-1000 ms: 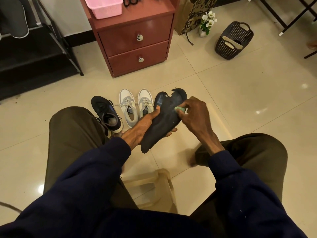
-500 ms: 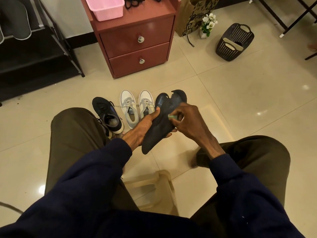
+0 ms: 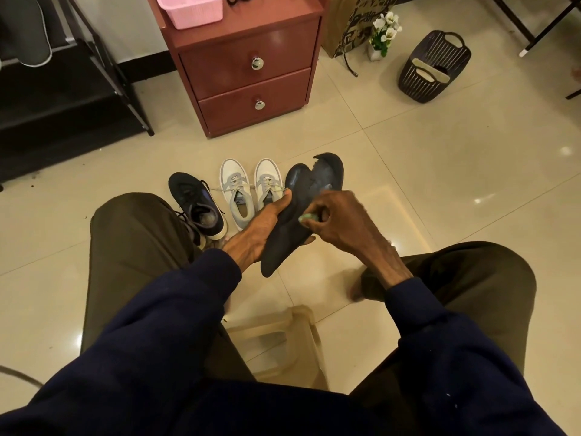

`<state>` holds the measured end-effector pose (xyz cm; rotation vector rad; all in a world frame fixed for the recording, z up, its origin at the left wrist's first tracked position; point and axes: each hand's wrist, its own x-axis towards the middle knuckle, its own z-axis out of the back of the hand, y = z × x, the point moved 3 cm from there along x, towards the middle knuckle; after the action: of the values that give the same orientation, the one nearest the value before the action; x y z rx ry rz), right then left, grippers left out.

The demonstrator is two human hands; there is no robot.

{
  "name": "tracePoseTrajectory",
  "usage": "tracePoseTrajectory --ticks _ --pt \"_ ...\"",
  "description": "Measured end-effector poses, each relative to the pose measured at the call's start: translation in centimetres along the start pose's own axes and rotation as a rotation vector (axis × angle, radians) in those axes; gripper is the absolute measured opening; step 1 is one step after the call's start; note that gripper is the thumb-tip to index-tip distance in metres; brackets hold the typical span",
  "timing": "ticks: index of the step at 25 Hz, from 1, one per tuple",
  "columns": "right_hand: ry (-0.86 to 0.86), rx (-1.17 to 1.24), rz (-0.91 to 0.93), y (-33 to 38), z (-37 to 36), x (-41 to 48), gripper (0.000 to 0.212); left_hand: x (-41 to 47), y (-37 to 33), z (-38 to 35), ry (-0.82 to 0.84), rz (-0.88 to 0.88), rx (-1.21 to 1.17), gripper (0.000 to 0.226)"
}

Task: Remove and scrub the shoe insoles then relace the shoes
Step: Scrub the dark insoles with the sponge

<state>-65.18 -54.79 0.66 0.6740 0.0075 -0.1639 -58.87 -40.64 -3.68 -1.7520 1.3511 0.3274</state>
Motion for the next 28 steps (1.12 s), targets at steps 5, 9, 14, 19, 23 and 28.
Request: tracePoseTrajectory --ticks 5,9,14,19,23,28 --pt "-0.231 -0.126 -0.127 -2.3 1.2 -0.1 0.013 0.2 0.2 0.2 0.064 0.041 0.026 0.056" --pt "-0.075 0.007 0.047 -0.9 -0.3 0.1 0.013 0.7 0.3 0.6 0.012 0.015 -0.032 0.055" --pt "-0.196 0.003 0.019 -1.6 0.7 0.1 0.015 0.7 0.0 0.6 0.066 0.024 -0.023 0.050" --pt "-0.101 0.027 0.099 -0.7 -0.3 0.2 0.018 0.9 0.3 0.6 0.054 0.021 -0.032 0.059" --pt "-0.366 -0.043 -0.097 -2.3 0.6 0.2 0.016 0.2 0.4 0.0 0.074 0.082 -0.033 0.057" --pt "-0.181 0.001 0.080 -0.7 -0.9 0.3 0.017 0.2 0.3 0.1 0.064 0.038 -0.039 0.049"
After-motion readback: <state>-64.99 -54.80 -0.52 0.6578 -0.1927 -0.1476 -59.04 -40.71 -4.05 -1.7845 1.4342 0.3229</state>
